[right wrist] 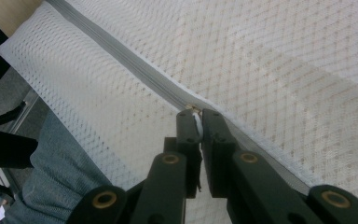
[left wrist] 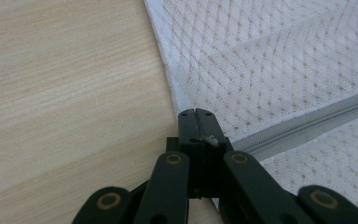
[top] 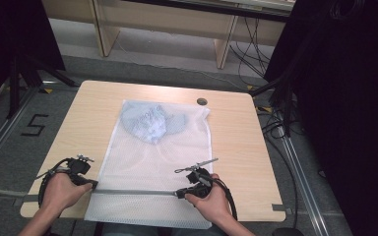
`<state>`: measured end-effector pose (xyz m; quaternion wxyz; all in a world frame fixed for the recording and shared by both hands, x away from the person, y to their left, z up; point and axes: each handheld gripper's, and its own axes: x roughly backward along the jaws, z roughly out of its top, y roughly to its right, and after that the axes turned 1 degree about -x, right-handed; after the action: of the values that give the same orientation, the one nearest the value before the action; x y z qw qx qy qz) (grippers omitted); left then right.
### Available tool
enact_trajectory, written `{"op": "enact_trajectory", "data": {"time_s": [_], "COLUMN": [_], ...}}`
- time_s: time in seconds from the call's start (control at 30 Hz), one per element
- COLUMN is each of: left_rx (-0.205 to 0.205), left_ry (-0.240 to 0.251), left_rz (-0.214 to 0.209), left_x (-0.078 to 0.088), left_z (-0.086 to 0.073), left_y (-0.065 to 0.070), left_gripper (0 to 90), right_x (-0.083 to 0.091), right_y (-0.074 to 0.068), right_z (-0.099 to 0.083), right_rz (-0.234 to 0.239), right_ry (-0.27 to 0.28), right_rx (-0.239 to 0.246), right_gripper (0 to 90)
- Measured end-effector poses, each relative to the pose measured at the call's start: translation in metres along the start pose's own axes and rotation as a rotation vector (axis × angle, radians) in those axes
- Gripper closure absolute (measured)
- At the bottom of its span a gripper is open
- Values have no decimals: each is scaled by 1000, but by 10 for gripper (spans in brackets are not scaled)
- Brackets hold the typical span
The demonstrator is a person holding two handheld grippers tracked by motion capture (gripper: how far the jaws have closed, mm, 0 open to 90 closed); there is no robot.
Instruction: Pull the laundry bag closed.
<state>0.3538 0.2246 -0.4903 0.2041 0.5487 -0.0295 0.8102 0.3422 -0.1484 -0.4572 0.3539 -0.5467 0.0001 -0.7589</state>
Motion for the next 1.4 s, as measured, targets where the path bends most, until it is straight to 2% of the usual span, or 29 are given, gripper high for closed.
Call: {"op": "enact_trajectory", "data": {"time_s": [0.03, 0.07, 0.17, 0.23, 0.3, 0.37, 0.4, 0.43, 0.47, 0.5, 0.6, 0.63, 0.7, 0.77, 0.8, 0.9, 0.97, 1.07, 1.1, 1.13, 1.17, 1.27, 1.33, 1.37, 1.4], "left_rx": [0, 0, 1, -1, 0, 0, 1, 1, 1, 1, 2, 2, 1, 2, 0, 2, 1, 0, 0, 0, 0, 0, -1, 0, -1], "left_ry": [0, 0, 0, -4, 0, 0, 0, 0, 0, 1, 0, 0, 0, 0, 0, 2, 0, 1, -1, 0, 0, -4, -4, -4, -4], "left_rz": [0, 0, 1, 2, 1, 1, 1, 2, 2, 2, 1, 1, 2, 2, 2, 3, 3, 3, 3, 5, 5, 6, 5, 5, 5], "left_x": [0, 0, 0, 0, 0, 0, 0, 0, 0, 0, 0, 0, 0, 0, 0, 0, 0, 0, 0, 0, 0, 0, 0, 0, 0], "left_z": [0, 0, 0, 0, 0, 0, 0, 0, 0, 0, 0, 0, 0, 0, 0, 0, 0, 0, 0, 0, 0, 0, 0, 0, 0], "left_y": [0, 0, 0, 0, 0, 0, 0, 0, 0, 0, 0, 0, 0, 0, 0, 1, 1, 1, 1, 1, 1, 1, 1, 1, 1], "left_gripper": [900, 900, 900, 900, 900, 900, 900, 900, 900, 900, 900, 900, 900, 900, 900, 900, 900, 900, 900, 900, 900, 900, 900, 900, 900], "right_x": [0, 0, 1, 2, 3, 3, 4, 4, 4, 4, 4, 5, 6, 5, 6, 7, 7, 8, 9, 8, 10, 10, 10, 11, 12], "right_y": [2, 4, 5, 4, 6, 8, 7, 8, 9, 9, 11, 11, 11, 15, 14, 13, 14, 15, 15, 17, 17, 18, 20, 19, 20], "right_z": [0, 0, -1, -1, -2, -3, -3, -3, -4, -4, -5, -5, -5, -6, -6, -7, -7, -8, -9, -9, -9, -10, -11, -11, -12], "right_rz": [-16, -10, -9, -15, -27, -13, -16, -16, -36, -23, -13, -24, -21, -13, -25, -24, -15, -27, -25, -25, -30, -41, -25, -40, -37], "right_ry": [7, 20, 26, 8, 10, 23, 5, 12, 7, 6, 17, 7, 6, 25, 20, 6, 12, 15, 7, 20, 10, 10, 19, 11, 14], "right_rx": [21, 36, 52, 17, 12, 45, 12, 17, 9, 6, 32, 8, 6, 50, 20, 0, 11, 4, -12, 20, 2, -8, 18, -5, -6], "right_gripper": [870, 870, 870, 870, 870, 870, 870, 870, 870, 870, 870, 870, 870, 870, 870, 870, 870, 870, 870, 870, 870, 870, 870, 870, 870]}}
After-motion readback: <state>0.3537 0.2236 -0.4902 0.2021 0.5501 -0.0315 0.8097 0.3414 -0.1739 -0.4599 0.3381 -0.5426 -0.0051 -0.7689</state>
